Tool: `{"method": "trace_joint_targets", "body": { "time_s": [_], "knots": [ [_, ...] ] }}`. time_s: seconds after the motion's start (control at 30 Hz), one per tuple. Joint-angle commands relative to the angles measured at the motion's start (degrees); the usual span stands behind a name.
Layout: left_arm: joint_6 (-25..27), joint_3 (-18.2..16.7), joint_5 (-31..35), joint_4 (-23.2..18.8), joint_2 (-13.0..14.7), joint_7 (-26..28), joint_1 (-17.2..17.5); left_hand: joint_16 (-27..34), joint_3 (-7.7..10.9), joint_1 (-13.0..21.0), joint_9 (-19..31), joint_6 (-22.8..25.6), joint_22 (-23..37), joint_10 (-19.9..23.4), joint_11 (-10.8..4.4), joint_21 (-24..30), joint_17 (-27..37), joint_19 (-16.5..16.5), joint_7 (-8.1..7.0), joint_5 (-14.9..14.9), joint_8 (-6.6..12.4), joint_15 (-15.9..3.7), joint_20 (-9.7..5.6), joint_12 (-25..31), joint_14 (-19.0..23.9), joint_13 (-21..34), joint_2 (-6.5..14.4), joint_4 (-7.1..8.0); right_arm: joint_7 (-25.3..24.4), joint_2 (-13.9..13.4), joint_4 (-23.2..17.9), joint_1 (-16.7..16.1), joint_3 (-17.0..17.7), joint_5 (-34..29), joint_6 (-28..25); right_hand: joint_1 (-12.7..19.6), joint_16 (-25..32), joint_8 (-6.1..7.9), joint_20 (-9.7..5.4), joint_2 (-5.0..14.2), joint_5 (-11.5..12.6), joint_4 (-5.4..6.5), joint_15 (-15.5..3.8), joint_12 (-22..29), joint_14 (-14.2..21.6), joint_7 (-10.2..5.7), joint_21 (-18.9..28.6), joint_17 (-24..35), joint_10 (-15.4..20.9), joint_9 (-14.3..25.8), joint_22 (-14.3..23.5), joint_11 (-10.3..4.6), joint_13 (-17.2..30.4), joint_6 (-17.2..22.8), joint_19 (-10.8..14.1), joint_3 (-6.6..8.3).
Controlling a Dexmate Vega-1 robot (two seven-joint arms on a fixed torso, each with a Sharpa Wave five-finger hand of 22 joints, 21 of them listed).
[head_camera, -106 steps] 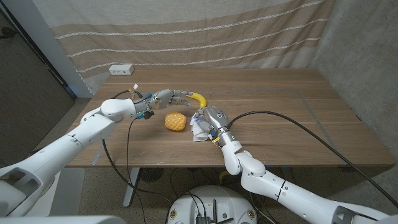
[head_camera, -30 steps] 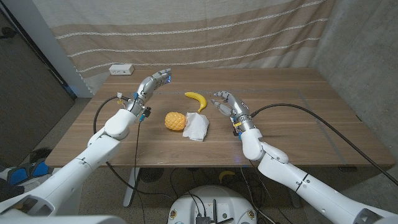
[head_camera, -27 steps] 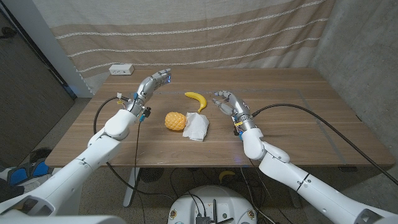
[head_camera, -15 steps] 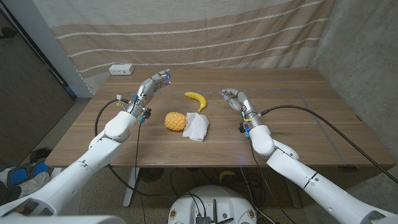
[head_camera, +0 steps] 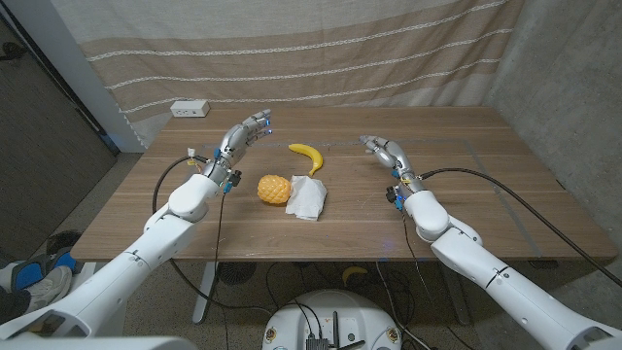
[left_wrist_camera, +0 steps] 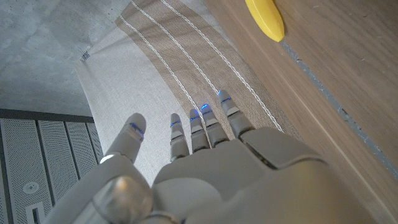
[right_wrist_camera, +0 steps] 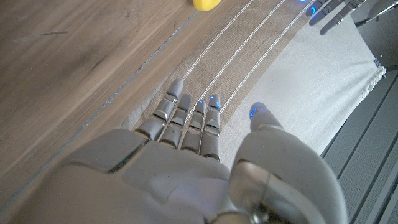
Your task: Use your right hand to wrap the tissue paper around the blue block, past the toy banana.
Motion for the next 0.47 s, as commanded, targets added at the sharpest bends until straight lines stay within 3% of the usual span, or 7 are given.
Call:
{"method": "trace_joint_targets", "body": {
  "time_s": [0.03, 0.13, 0.23, 0.27, 0.33, 0.47],
  "knots": [
    [3.3, 0.9, 0.9, -1.7, -0.4, 1.5, -0.6, -0.2, -0.08, 0.9, 0.1, -0.7, 0.2, -0.7, -0.54, -0.2, 0.0, 0.0, -0.08, -0.2, -0.2, -0.71, -0.6, 0.1, -0.5, 0.0, 0.5, -0.26, 7.0, 0.5, 7.6, 0.2, 5.0, 11.3, 9.7, -1.3, -1.0, -0.35, -0.66, -0.25, 0.4, -0.02, -1.33, -0.1, -1.2, -0.21, -0.7, -1.0, -0.1, 0.0, 0.1, 0.25, -0.4, -1.2, -0.8, -0.11],
    [4.3, 0.8, 1.0, -2.4, 0.0, 2.0, -0.2, -0.2, -0.13, 0.9, 0.1, -0.8, 0.2, -1.0, -0.64, -0.2, 0.0, -0.1, 0.02, -0.2, -0.21, -0.85, -0.79, 0.1, -0.8, 0.0, 0.5, -0.28, 8.6, 1.3, 9.9, 0.4, 5.7, 13.6, 12.4, -2.8, -1.4, -0.31, -1.93, -0.4, 0.1, 0.41, -1.06, -0.1, -1.6, -0.28, -1.3, -1.9, -0.3, -0.1, 0.0, 0.61, -0.9, -1.8, -1.1, -0.47],
    [5.6, 0.7, 0.9, -3.4, 0.3, 2.6, 0.4, -0.2, -0.18, 1.0, 0.1, -0.9, 0.2, -1.0, -0.66, -0.2, 0.0, -0.1, -0.04, -0.2, -0.21, -0.82, -0.87, 0.1, -0.9, -0.1, 0.5, -0.29, 9.4, 2.4, 12.1, 0.6, 6.5, 15.5, 14.6, -6.8, -2.3, 0.04, -2.47, -0.79, -0.7, 1.72, -1.44, 0.1, -3.4, -0.07, -3.9, -4.1, -0.3, -0.1, -0.2, 1.0, -2.1, -1.8, -4.8, -1.57],
    [6.0, 0.6, 0.8, -3.6, 0.4, 3.0, 0.6, -0.2, -0.19, 1.0, 0.1, -1.0, 0.2, -1.1, -0.65, -0.2, 0.0, -0.1, -0.05, -0.2, -0.21, -0.82, -0.87, 0.1, -0.9, -0.1, 0.5, -0.29, 9.3, 2.7, 12.6, 0.5, 6.8, 15.9, 15.1, -8.5, -2.7, 0.14, -1.46, -0.86, -1.1, 2.03, -1.09, 0.2, -4.7, -0.02, -6.6, -5.7, -0.3, -0.2, -0.3, 1.2, -2.9, -1.7, -9.0, -1.83],
    [6.3, 0.5, 0.7, -3.8, 0.6, 3.1, 0.9, -0.2, -0.21, 1.0, 0.1, -1.0, 0.2, -1.1, -0.65, -0.2, 0.0, -0.1, -0.06, -0.2, -0.22, -0.84, -0.9, 0.1, -1.0, -0.1, 0.6, -0.29, 8.0, 3.7, 13.6, 0.4, 7.4, 16.0, 16.2, -10.3, -2.8, 0.27, -0.78, -0.99, -1.5, 2.06, -0.69, 0.2, -6.5, 0.04, -9.8, -7.9, -0.5, -0.3, -0.3, 1.13, -3.8, -1.3, -13.6, -1.97],
    [7.1, 0.4, 0.7, -3.8, 0.7, 3.5, 0.9, -0.1, -0.27, 1.0, 0.1, -1.2, 0.2, -1.2, -0.73, -0.2, 0.0, -0.1, -0.09, -0.2, -0.23, -0.81, -0.86, 0.2, -1.1, -0.1, 0.6, -0.31, 4.3, 5.2, 14.8, -0.3, 8.6, 14.5, 18.4, -11.6, -2.7, 0.32, 0.28, -1.01, -1.7, 1.41, -0.72, 0.3, -8.5, 0.21, -14.0, -10.8, -0.7, -0.4, -0.4, 1.17, -4.8, -0.8, -19.3, -1.69]
  ]
}}
